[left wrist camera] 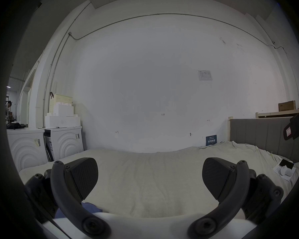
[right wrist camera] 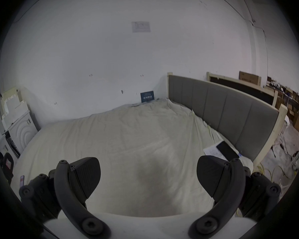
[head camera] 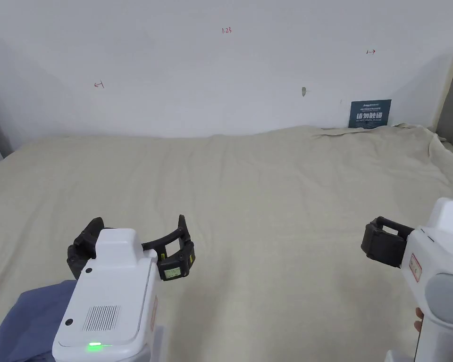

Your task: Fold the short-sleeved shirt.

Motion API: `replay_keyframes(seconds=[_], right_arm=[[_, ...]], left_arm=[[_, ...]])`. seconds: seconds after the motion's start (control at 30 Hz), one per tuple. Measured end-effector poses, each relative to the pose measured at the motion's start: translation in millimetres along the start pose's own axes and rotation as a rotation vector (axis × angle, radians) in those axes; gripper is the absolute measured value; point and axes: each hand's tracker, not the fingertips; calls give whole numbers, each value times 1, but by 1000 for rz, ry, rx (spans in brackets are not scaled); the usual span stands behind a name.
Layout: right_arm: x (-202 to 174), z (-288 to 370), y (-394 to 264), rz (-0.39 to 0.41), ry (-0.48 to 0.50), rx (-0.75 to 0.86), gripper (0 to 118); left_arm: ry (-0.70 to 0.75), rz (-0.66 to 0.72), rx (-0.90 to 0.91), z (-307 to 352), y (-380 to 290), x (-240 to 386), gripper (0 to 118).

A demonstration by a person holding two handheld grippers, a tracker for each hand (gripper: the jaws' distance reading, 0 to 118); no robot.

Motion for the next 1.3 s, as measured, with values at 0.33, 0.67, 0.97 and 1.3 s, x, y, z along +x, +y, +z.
replay_keyframes(seconds=[0.33, 0.67, 0.97, 1.3], right_arm=[[10, 7, -18, 33, 90, 316, 112], [13, 11, -24, 61, 95, 418, 112], [14, 10, -26, 73, 106, 406, 112], [15, 10, -27, 76, 117, 397, 112]], left_arm=[[-1, 9, 1, 2, 0, -1, 118], [-5, 2, 6, 2, 1, 0, 118], [-8, 7, 7, 2, 1, -2, 118], [-7, 10, 8, 3, 1, -1, 118]])
